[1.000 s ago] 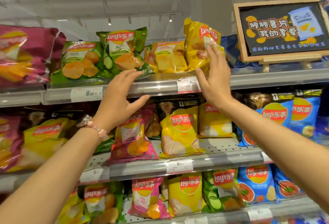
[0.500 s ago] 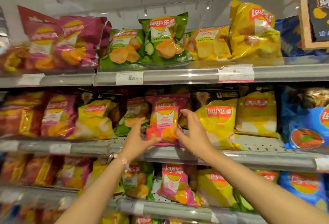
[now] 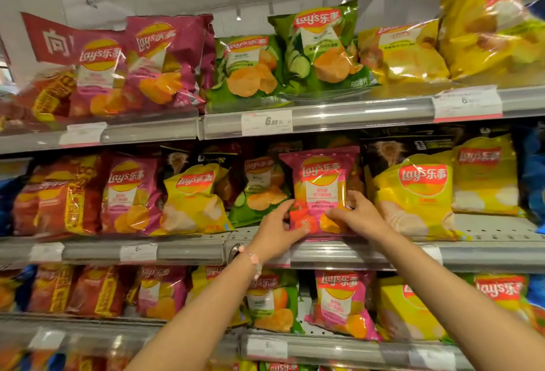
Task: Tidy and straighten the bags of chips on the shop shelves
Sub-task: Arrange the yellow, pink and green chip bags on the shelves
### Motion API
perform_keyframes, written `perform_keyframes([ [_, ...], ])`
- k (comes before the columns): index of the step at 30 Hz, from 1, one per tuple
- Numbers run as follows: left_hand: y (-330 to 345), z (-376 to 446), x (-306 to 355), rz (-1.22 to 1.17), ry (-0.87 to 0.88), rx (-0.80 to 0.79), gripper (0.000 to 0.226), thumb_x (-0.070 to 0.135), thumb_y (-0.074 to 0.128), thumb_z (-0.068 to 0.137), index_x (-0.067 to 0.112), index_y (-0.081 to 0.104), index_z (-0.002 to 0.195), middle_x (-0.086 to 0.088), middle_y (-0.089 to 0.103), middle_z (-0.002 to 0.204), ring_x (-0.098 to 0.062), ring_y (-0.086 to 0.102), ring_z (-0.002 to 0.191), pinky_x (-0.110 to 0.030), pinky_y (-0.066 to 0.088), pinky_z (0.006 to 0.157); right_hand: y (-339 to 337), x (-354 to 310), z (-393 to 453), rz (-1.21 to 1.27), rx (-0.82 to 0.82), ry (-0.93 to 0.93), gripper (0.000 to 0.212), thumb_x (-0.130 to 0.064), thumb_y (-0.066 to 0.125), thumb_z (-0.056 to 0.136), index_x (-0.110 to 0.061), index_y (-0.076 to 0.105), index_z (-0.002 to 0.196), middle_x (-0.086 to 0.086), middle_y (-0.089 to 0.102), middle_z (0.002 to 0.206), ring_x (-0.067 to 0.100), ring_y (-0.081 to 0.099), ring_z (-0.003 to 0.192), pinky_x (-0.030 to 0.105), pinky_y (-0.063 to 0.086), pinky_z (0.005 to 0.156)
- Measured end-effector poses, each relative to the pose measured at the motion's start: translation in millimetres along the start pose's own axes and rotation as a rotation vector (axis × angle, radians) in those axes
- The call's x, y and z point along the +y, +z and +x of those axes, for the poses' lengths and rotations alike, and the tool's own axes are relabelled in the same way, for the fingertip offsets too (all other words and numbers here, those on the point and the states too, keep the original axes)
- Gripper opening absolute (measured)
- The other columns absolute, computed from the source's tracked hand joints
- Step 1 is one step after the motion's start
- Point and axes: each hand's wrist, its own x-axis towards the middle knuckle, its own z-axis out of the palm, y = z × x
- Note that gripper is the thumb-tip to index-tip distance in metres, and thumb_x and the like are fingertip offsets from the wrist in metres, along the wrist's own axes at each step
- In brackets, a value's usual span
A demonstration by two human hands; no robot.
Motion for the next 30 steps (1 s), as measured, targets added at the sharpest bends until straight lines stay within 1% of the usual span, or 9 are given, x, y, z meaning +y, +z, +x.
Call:
perform_keyframes([
  [3, -28.4, -6.6, -1.7, 0.001, 0.028, 0.138, 0.052, 0.022, 0.076, 0.079, 0.026, 0.051, 0.124, 0.011, 0.056, 0.103, -0.006, 0.056, 0.090, -0.010, 0.045, 0.075, -2.4, 2.9, 0.6, 0.081, -0.057, -0.021, 0.028, -0.011, 0.076, 0.077, -0.016, 0.062, 0.100, 0.005, 0.067, 0.108, 0.010, 0.064, 0.087, 0.016, 0.051, 0.071],
  [5, -58.1, -14.7, -6.9, 0.057, 0.096, 0.336, 0.045, 0.019, 0.075, 0.080, 0.021, 0.054, 0.119, 0.005, 0.058, 0.107, -0.010, 0.056, 0.096, -0.019, 0.046, 0.081, -2.8, 2.8, -0.7, 0.133, -0.085, -0.033, 0.023, -0.010, 0.076, 0.077, -0.024, 0.061, 0.088, -0.002, 0.068, 0.097, 0.003, 0.063, 0.079, 0.011, 0.048, 0.059],
  [8, -104.9, -26.8, -18.1, 0.198, 0.132, 0.616, 0.045, 0.020, 0.075, 0.079, 0.014, 0.055, 0.120, 0.002, 0.055, 0.113, -0.019, 0.053, 0.107, -0.030, 0.044, 0.089, -3.4, 2.9, -2.4, 0.158, -0.087, -0.036, 0.023, -0.010, 0.074, 0.078, -0.025, 0.061, 0.089, -0.006, 0.068, 0.093, 0.005, 0.064, 0.081, 0.012, 0.048, 0.060],
  [11, -133.8, -32.0, -32.5, 0.472, -0.004, 0.774, 0.072, 0.038, 0.081, 0.071, 0.014, 0.049, 0.131, -0.012, 0.047, 0.126, -0.032, 0.040, 0.121, -0.045, 0.036, 0.097, -3.5, 2.2, -3.2, 0.149, -0.094, -0.037, 0.024, -0.011, 0.074, 0.079, -0.023, 0.061, 0.095, -0.002, 0.068, 0.098, 0.011, 0.065, 0.087, 0.020, 0.050, 0.068],
  [15, -147.5, -32.2, -51.3, 0.483, -0.214, 0.653, 0.110, 0.054, 0.084, 0.060, 0.027, 0.024, 0.149, -0.023, 0.020, 0.149, -0.038, 0.018, 0.138, -0.054, 0.028, 0.105, -4.4, 1.9, -2.5, 0.158, -0.114, -0.025, 0.026, -0.014, 0.074, 0.079, -0.022, 0.062, 0.101, 0.001, 0.069, 0.103, 0.016, 0.066, 0.093, 0.026, 0.052, 0.076],
  [17, -150.3, -29.6, -58.7, 0.384, -0.252, 0.587, 0.118, 0.054, 0.084, 0.059, 0.029, 0.015, 0.151, -0.025, 0.022, 0.147, -0.041, 0.024, 0.136, -0.053, 0.032, 0.104, -5.2, 3.1, -1.4, 0.173, -0.120, -0.009, 0.030, -0.016, 0.075, 0.078, -0.021, 0.062, 0.105, 0.002, 0.070, 0.106, 0.018, 0.066, 0.096, 0.029, 0.052, 0.080],
  [21, -153.2, -26.5, -68.6, 0.305, -0.207, 0.548, 0.117, 0.053, 0.084, 0.060, 0.029, 0.015, 0.151, -0.019, 0.041, 0.141, -0.038, 0.042, 0.128, -0.052, 0.042, 0.099, -5.8, 3.1, 0.1, 0.183, -0.133, 0.010, 0.041, -0.018, 0.076, 0.077, -0.016, 0.059, 0.114, 0.004, 0.069, 0.107, 0.021, 0.066, 0.099, 0.032, 0.052, 0.083],
  [25, -154.7, -26.7, -71.2, 0.216, -0.156, 0.567, 0.109, 0.048, 0.086, 0.061, 0.027, 0.024, 0.149, -0.011, 0.045, 0.141, -0.032, 0.045, 0.127, -0.050, 0.044, 0.099, -5.3, -1.3, -2.5, 0.243, -0.122, 0.018, 0.022, -0.016, 0.072, 0.080, -0.020, 0.060, 0.099, -0.008, 0.073, 0.080, 0.003, 0.069, 0.072, 0.014, 0.049, 0.054],
  [30, -153.3, -25.9, -68.3, 0.139, -0.081, 0.602, 0.104, 0.042, 0.087, 0.062, 0.025, 0.029, 0.147, -0.006, 0.049, 0.138, -0.026, 0.045, 0.127, -0.047, 0.043, 0.101, -6.4, -3.4, -5.9, 0.263, -0.083, 0.007, 0.022, -0.008, 0.071, 0.080, -0.019, 0.062, 0.096, 0.001, 0.070, 0.089, 0.010, 0.065, 0.077, 0.017, 0.045, 0.059],
])
